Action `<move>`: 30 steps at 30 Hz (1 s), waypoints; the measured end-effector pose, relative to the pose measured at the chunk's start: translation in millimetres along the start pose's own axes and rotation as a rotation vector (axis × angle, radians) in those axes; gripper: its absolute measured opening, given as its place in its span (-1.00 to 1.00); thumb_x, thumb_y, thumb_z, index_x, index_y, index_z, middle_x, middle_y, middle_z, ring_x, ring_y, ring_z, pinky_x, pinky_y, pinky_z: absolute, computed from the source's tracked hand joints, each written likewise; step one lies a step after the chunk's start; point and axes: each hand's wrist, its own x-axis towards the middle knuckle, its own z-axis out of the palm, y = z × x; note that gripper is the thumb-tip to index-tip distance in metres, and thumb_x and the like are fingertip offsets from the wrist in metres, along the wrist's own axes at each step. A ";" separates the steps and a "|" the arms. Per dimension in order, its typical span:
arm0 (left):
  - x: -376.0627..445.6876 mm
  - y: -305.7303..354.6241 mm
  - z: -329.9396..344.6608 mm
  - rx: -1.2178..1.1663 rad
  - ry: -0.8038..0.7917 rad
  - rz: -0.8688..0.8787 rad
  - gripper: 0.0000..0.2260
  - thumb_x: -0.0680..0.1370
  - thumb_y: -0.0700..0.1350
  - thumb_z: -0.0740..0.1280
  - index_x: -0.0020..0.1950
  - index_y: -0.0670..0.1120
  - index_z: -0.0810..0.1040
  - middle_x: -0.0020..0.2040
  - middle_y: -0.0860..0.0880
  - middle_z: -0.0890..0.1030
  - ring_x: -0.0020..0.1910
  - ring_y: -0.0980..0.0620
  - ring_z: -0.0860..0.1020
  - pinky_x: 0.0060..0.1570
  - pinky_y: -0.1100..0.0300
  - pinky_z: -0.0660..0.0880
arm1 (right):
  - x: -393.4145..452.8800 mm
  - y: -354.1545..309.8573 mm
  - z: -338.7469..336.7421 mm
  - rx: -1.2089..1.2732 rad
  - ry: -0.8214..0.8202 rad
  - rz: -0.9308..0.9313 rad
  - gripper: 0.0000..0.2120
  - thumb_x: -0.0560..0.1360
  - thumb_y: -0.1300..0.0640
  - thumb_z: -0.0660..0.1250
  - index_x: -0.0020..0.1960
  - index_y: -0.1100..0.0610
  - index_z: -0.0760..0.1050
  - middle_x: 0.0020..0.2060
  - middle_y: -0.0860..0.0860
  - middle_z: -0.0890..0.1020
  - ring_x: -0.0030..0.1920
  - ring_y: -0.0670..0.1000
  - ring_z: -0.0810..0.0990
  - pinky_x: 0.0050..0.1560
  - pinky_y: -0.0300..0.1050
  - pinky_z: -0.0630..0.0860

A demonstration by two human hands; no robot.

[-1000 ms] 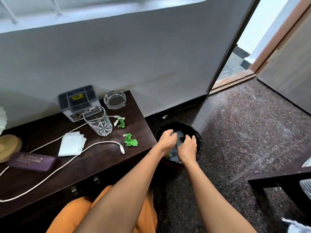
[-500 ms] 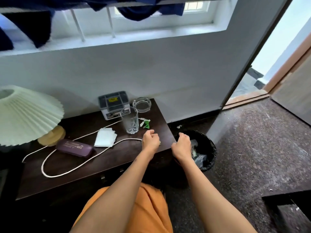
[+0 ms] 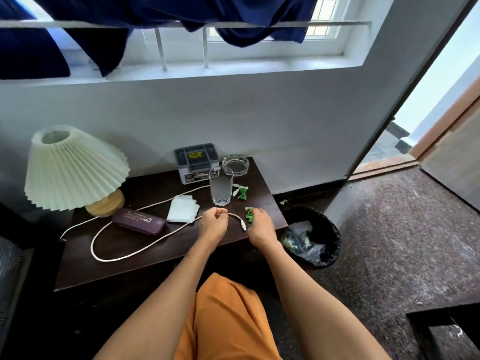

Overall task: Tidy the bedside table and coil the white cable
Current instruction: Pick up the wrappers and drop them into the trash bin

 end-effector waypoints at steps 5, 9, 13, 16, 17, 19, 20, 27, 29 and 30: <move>8.3 -6.1 3.8 0.062 0.000 0.023 -0.85 0.48 -0.20 0.27 -0.06 -0.04 0.61 -0.02 -0.12 0.68 0.02 -0.11 0.63 0.13 -0.06 0.55 | 17.5 -0.5 6.0 -0.133 -0.081 -0.039 -0.49 0.53 0.34 0.15 0.45 0.14 0.20 0.53 0.17 0.06 0.45 0.24 0.22 0.38 0.12 0.30; 14.3 -6.0 13.0 0.123 -0.001 0.080 -0.85 0.50 -0.20 0.28 -0.01 -0.08 0.61 -0.03 -0.13 0.68 0.01 -0.10 0.63 0.14 0.00 0.53 | 30.7 2.8 10.5 -0.205 -0.108 -0.045 -0.52 0.54 0.33 0.15 0.43 0.13 0.19 0.53 0.14 -0.01 0.44 0.23 0.19 0.31 0.15 0.34; 17.4 -0.1 26.2 0.248 -0.021 0.180 -0.79 0.52 -0.22 0.25 0.10 -0.15 0.59 0.04 -0.12 0.66 0.06 -0.07 0.59 0.11 0.20 0.43 | 39.2 15.1 15.6 -0.294 -0.132 -0.060 -0.53 0.54 0.34 0.13 0.43 0.14 0.22 0.54 0.12 -0.02 0.42 0.23 0.19 0.28 0.13 0.37; 21.7 7.1 39.7 0.320 -0.053 0.254 -0.76 0.51 -0.24 0.23 0.13 -0.19 0.57 0.08 -0.15 0.65 0.08 -0.09 0.59 0.14 0.20 0.43 | 45.3 25.4 19.0 -0.322 -0.107 -0.062 -0.66 0.57 0.32 0.08 0.32 0.21 0.38 0.43 0.14 0.29 0.32 0.21 0.34 0.18 0.08 0.45; 24.3 10.3 44.7 0.348 -0.058 0.282 -0.76 0.51 -0.25 0.23 0.14 -0.21 0.57 0.09 -0.16 0.64 0.10 -0.10 0.58 0.16 0.18 0.44 | 46.6 28.2 19.9 -0.323 -0.081 -0.069 -0.69 0.57 0.32 0.07 0.26 0.23 0.43 0.33 0.15 0.40 0.28 0.20 0.38 0.14 0.07 0.47; 30.7 17.1 54.9 0.439 -0.063 0.342 -0.73 0.51 -0.24 0.23 0.18 -0.23 0.54 0.15 -0.19 0.60 0.15 -0.13 0.55 0.23 0.13 0.42 | 49.5 33.4 21.7 -0.309 -0.034 -0.076 -0.70 0.56 0.33 0.06 0.20 0.25 0.48 0.21 0.15 0.51 0.23 0.19 0.43 0.12 0.05 0.48; 34.5 20.7 60.2 0.496 -0.074 0.366 -0.71 0.52 -0.24 0.22 0.22 -0.23 0.52 0.20 -0.21 0.56 0.20 -0.14 0.52 0.28 0.12 0.38 | 51.2 35.6 22.4 -0.293 -0.020 -0.075 -0.69 0.56 0.33 0.06 0.20 0.25 0.48 0.20 0.15 0.51 0.22 0.18 0.44 0.11 0.04 0.48; 63.2 44.3 88.6 0.852 -0.220 0.417 -0.56 0.50 -0.35 0.21 0.39 -0.24 0.33 0.52 -0.24 0.10 0.52 -0.17 0.11 0.46 0.03 0.19 | 59.0 39.2 22.3 -0.228 -0.022 -0.092 -0.69 0.58 0.33 0.04 0.22 0.27 0.45 0.17 0.14 0.53 0.23 0.17 0.40 0.07 0.03 0.49; 72.0 49.5 92.2 0.935 -0.252 0.377 -0.52 0.50 -0.33 0.24 0.42 -0.23 0.27 0.55 -0.23 -0.01 0.54 -0.19 0.00 0.48 0.01 0.14 | 59.6 37.9 23.0 -0.234 -0.028 -0.090 -0.70 0.58 0.32 0.04 0.21 0.27 0.45 0.16 0.14 0.54 0.22 0.17 0.40 0.05 0.03 0.50; 76.3 51.1 94.2 0.958 -0.266 0.340 -0.51 0.51 -0.31 0.24 0.44 -0.21 0.26 0.55 -0.22 -0.05 0.54 -0.20 -0.05 0.49 -0.02 0.11 | 60.4 37.4 23.1 -0.231 -0.034 -0.084 -0.70 0.58 0.33 0.03 0.21 0.27 0.45 0.16 0.14 0.53 0.22 0.17 0.40 0.04 0.02 0.50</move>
